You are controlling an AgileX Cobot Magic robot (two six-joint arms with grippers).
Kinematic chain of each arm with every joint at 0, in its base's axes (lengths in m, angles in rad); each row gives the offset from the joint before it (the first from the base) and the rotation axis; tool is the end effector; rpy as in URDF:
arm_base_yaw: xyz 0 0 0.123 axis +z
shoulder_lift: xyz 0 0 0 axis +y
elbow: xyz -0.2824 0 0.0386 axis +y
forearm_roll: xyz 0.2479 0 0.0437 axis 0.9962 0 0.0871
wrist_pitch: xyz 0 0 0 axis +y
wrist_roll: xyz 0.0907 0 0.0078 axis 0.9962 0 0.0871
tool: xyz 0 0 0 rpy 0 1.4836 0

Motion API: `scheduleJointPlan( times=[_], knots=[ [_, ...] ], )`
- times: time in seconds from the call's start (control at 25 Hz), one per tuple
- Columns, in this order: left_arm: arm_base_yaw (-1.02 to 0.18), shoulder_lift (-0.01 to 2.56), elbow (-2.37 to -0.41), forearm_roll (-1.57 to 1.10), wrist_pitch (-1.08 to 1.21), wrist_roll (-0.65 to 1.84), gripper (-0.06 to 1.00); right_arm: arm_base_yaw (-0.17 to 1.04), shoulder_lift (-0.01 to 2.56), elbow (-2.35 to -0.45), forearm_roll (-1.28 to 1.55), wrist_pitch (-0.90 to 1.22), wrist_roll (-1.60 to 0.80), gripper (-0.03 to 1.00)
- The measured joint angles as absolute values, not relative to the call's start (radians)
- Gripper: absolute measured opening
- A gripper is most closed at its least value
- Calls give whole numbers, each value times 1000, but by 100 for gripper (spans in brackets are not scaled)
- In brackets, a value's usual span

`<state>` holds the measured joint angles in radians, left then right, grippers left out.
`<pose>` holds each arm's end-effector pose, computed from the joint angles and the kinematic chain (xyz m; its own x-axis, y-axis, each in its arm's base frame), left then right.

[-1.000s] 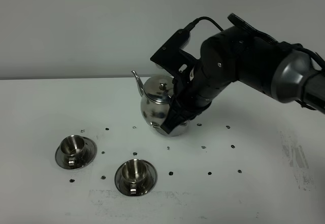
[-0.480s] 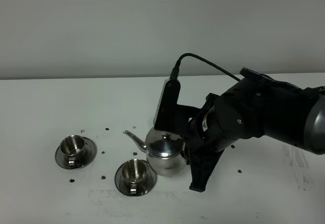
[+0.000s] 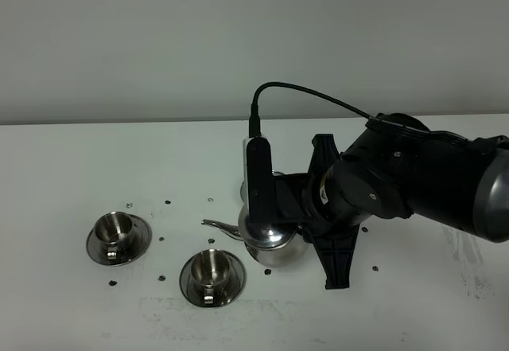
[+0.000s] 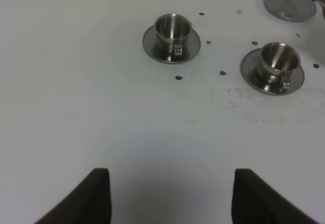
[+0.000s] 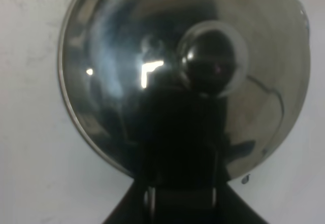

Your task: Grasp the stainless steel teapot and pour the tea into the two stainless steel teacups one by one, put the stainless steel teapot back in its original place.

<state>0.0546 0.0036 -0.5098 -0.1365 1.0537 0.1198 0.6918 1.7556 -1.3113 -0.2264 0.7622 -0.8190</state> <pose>-0.0049 -0.0111 0.2811 -0.4367 0.0278 -0.8992 0.0746 0.9972 -0.0054 0.2960 0.2268 0.2459 0.0991 -0.9862 -0.1325 -0.8927 -0.0293 -0.4497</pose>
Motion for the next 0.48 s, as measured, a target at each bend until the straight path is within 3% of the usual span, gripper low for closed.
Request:
scheduleJointPlan(
  times=[0.48],
  knots=[
    [55,4,-510,-137,1054,120,57,693,1938,-1590,-156,824,-877,20]
  ],
)
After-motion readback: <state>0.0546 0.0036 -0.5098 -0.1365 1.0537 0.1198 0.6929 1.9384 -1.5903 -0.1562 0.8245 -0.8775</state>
